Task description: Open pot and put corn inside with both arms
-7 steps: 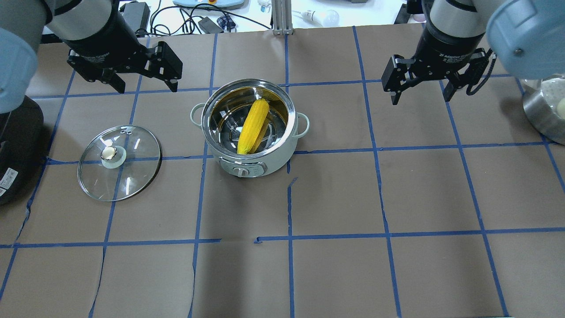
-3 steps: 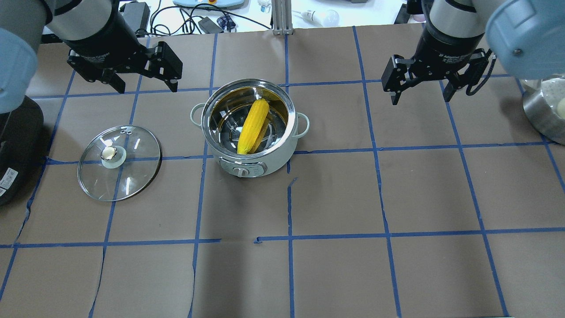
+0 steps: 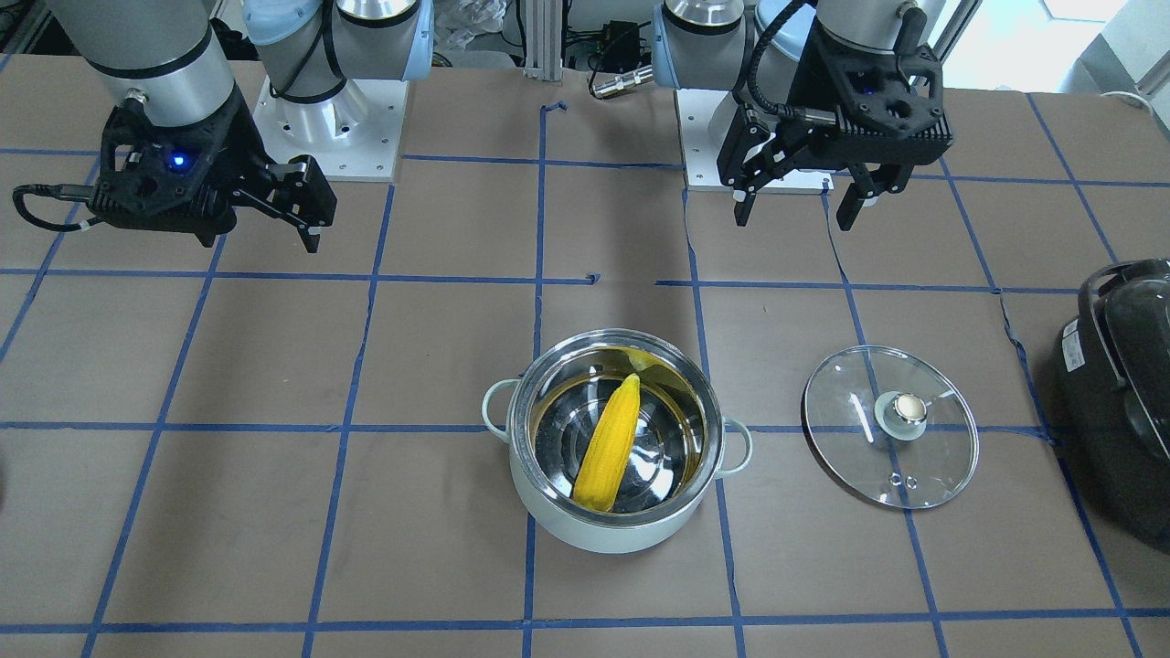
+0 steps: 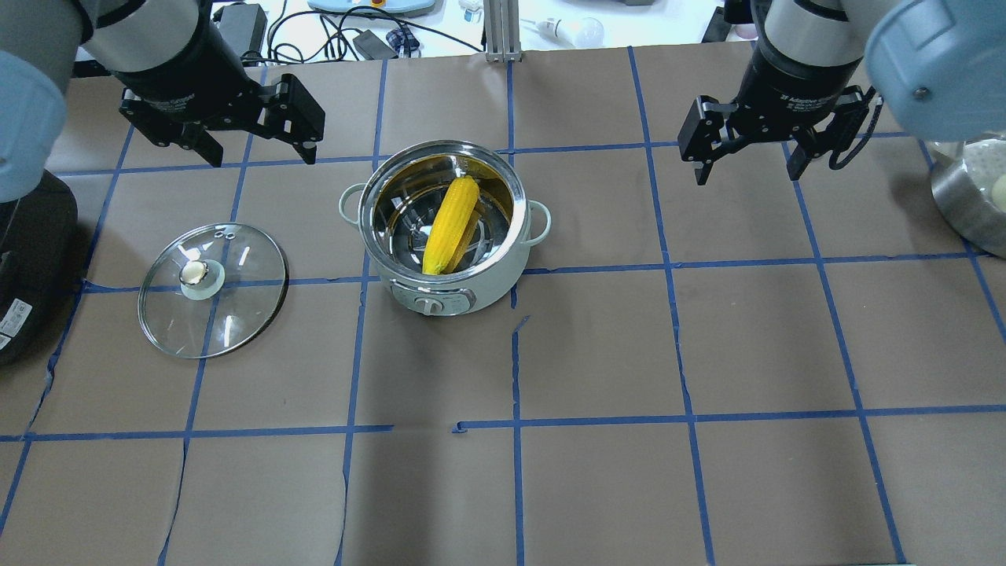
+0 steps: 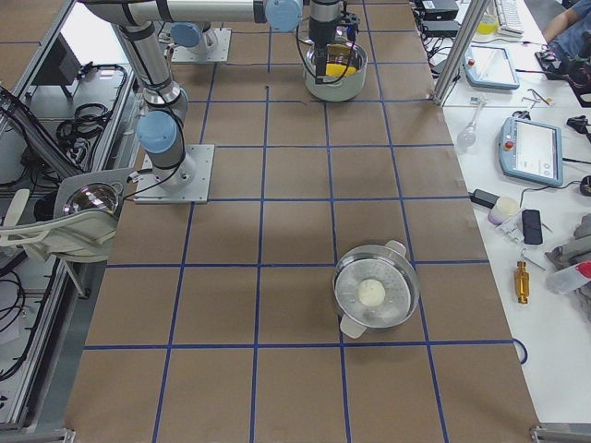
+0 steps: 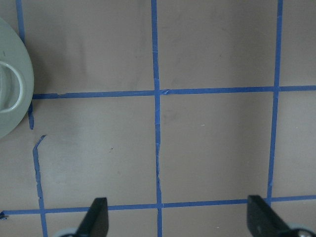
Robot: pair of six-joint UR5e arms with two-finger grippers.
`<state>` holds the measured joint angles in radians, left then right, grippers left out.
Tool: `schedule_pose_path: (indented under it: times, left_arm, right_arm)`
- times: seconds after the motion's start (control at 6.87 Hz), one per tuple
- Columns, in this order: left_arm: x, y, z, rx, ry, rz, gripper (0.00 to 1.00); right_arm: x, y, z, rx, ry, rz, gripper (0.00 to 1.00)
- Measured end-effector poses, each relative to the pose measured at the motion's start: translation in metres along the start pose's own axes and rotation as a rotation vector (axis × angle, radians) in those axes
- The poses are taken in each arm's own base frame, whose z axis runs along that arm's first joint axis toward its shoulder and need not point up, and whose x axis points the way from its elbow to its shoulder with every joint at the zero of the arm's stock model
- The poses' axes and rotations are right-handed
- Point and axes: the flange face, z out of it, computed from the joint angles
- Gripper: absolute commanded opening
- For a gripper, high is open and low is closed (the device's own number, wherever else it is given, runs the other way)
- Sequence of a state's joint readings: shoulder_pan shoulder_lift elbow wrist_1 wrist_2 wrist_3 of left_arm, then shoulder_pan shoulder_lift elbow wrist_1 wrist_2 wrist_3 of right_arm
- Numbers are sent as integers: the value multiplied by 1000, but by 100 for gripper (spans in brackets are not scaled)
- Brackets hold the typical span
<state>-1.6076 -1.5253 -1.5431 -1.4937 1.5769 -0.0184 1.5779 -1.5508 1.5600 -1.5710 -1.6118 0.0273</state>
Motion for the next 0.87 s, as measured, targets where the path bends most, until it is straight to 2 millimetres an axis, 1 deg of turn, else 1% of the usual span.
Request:
schedule_pose_path:
  times: [0.87]
  left_arm:
    - [0, 0, -1, 2, 0, 0, 100]
  right_arm:
    - [0, -2, 2, 4, 0, 2, 100]
